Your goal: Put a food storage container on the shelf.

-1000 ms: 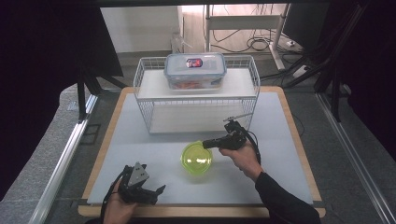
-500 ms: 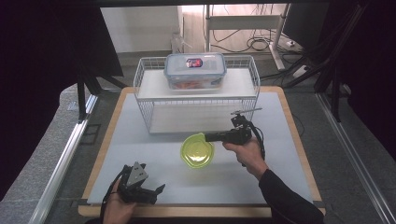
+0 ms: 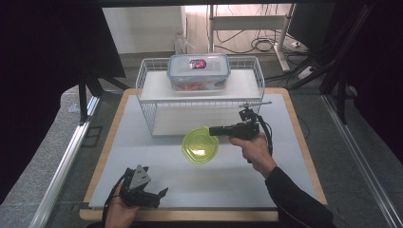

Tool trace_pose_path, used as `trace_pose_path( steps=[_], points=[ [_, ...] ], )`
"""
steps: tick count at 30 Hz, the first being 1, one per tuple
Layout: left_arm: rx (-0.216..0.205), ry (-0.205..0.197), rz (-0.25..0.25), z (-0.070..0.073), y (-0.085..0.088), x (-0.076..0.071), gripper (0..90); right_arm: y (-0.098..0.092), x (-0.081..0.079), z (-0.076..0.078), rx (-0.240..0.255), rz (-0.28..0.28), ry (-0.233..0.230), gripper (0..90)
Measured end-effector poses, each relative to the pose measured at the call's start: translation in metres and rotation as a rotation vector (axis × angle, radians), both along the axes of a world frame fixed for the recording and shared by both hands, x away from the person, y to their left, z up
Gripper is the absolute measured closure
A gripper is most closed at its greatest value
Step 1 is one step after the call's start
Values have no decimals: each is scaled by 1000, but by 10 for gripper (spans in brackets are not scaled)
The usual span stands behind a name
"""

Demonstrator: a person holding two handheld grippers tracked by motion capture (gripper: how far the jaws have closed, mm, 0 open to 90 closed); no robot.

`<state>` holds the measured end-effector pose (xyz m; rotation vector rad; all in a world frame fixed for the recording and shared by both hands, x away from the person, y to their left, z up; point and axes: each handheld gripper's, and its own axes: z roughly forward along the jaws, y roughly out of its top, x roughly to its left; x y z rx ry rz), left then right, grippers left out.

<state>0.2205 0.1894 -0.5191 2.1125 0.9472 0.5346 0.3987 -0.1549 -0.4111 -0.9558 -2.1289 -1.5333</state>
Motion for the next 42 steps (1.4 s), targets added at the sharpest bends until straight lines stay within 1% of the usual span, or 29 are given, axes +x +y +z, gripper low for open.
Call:
trace_pose_path(
  steps=[3,8,13,16,18,19,27,32,36,42],
  points=[
    [-5,-5,2,1,0,0,10,-1,2,9,8,-3,-9,842],
    [1,-4,0,0,0,0,10,0,4,23,24,-13,-28,842],
    [-2,-6,1,0,0,0,9,0,8,34,36,-16,-42,842],
    [-4,-11,1,1,1,-1,10,0,11,39,43,-24,-39,842],
    [-2,-11,1,1,1,0,10,0,12,43,45,-28,-29,842],
    [-3,-10,1,1,1,0,10,0,14,46,52,-29,-39,842],
    [-5,-11,1,0,1,0,10,0,20,67,78,-44,-58,842],
    [-8,-12,2,0,1,0,10,-1,24,80,95,-51,-49,842],
    [-13,-13,2,0,1,0,10,-3,29,89,107,-64,-58,842],
    [-14,-10,-1,0,0,0,13,-4,35,101,116,-86,-56,842]
  ],
)
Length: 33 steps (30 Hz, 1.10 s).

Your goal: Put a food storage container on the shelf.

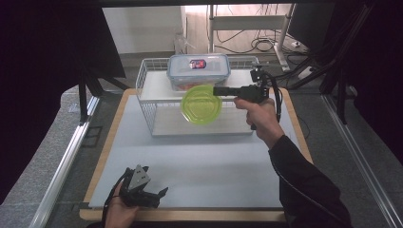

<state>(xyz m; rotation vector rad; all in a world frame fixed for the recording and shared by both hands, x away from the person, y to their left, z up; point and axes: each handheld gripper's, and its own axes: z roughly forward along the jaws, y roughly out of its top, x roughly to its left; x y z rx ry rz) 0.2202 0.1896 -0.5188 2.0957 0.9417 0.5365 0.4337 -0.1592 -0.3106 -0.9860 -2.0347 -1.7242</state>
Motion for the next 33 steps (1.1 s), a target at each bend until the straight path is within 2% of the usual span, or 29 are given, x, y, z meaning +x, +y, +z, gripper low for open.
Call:
trace_pose_path(
  steps=[20,33],
  points=[
    [-6,2,-6,1,1,0,14,-4,35,49,44,-108,0,842],
    [-11,3,-14,1,1,-1,15,5,70,66,69,-204,5,841]
  ],
)
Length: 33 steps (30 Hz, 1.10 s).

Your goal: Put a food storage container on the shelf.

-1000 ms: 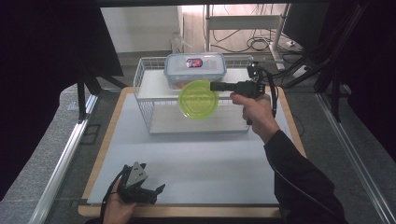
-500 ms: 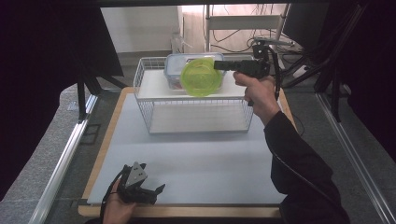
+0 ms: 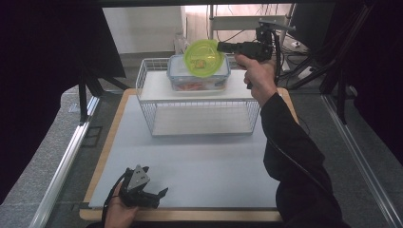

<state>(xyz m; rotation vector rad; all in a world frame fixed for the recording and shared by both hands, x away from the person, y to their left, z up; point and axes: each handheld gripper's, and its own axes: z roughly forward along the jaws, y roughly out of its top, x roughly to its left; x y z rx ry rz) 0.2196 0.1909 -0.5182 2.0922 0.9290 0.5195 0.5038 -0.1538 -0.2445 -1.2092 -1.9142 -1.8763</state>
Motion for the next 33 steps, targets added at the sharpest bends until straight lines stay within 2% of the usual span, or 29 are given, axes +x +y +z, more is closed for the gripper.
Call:
trace_pose_path(
  steps=[6,14,16,19,23,33],
  points=[
    [-4,3,-4,0,0,0,15,12,17,-2,3,-49,18,841],
    [-6,3,-9,0,0,-1,15,25,34,-13,32,-114,49,837],
    [-9,4,-10,0,0,-1,15,26,36,-13,8,-136,39,816],
    [-8,7,-12,0,0,-1,15,30,34,-9,-95,-199,-17,771],
    [-6,8,-12,0,-1,-1,15,33,34,-11,-141,-217,-32,735],
    [-2,11,-15,-1,-1,-1,15,31,32,-13,-156,-243,-51,681]
  ],
)
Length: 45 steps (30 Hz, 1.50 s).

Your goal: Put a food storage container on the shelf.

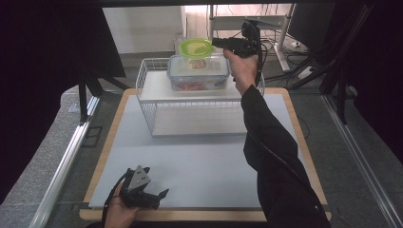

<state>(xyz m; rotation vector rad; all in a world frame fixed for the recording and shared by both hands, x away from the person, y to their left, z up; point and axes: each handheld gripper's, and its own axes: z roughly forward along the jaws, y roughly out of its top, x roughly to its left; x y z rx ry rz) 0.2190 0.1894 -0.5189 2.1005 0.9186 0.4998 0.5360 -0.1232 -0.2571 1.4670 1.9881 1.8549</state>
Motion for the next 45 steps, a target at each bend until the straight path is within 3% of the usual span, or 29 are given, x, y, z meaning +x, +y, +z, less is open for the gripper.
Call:
trace_pose_path(
  steps=[6,11,13,17,29,36,45],
  points=[
    [-1,-1,2,0,0,0,15,-5,-4,2,-35,15,-51,490],
    [3,0,2,0,0,0,15,-11,-14,3,-102,56,-112,351],
    [4,-1,3,0,-1,0,15,-12,-20,2,-157,71,-140,314],
    [4,2,6,0,-1,0,15,-17,-32,-2,-234,100,-189,254],
    [1,15,24,0,1,1,20,-22,-80,-25,-341,198,-261,163],
    [4,30,25,0,0,2,16,-25,-108,-44,-330,261,-269,142],
    [12,35,26,0,0,2,14,-31,-137,-75,-350,299,-291,99]
  ],
)
